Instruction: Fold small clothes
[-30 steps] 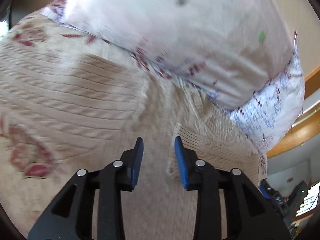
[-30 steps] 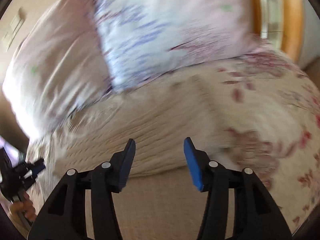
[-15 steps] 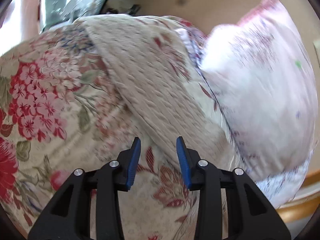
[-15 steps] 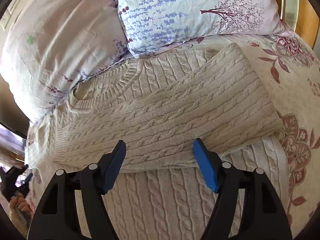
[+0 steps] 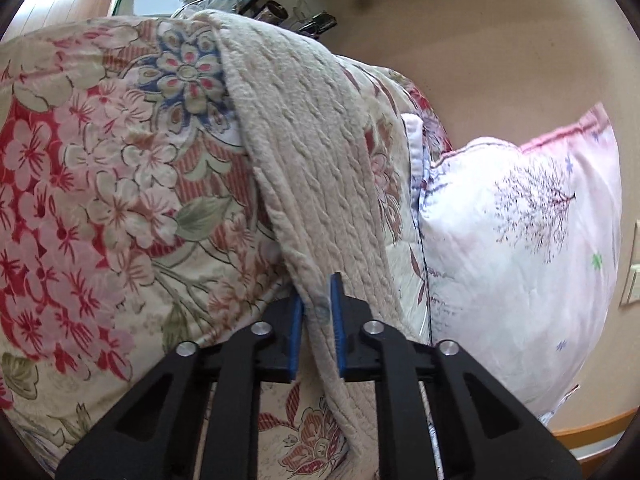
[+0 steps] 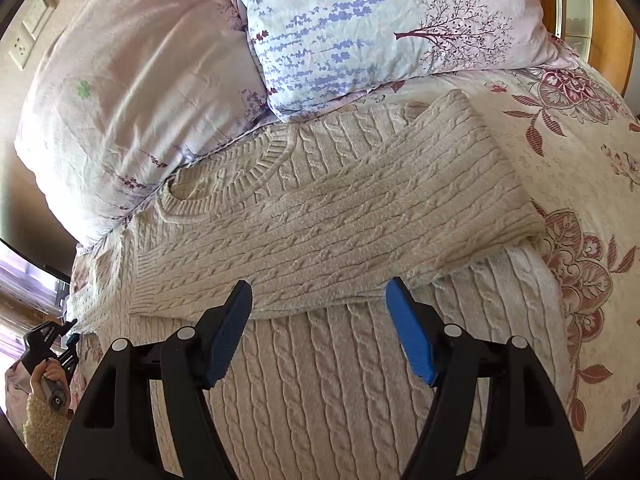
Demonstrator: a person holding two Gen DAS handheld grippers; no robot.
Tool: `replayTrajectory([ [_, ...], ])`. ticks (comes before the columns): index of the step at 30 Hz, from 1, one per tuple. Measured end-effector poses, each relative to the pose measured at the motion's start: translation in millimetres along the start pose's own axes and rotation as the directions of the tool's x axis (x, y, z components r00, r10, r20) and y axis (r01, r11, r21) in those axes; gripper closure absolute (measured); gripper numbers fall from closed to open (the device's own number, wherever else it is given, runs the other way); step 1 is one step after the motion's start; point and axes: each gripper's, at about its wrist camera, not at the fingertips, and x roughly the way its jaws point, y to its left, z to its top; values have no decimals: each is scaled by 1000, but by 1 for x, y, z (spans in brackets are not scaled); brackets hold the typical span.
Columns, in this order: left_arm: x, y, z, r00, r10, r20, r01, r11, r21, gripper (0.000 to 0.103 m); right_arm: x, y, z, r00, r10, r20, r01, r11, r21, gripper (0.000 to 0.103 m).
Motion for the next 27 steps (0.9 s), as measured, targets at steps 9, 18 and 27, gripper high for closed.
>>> replayTrajectory([
  [9,-23,-30,-16,992,-120,33,118,992,55,96,-7,-3,-4,1000,16,10,-17,1000,4,32],
  [18,-45,-123,-101,927,-364,-93,375,888,267,96,-10,-5,-7,999,38,12,-38,999,2,32],
  [27,44,-122,-243,911,-203,-359,338,867,367,96,-9,-20,-9,999,36,-12,-35,999,26,32],
])
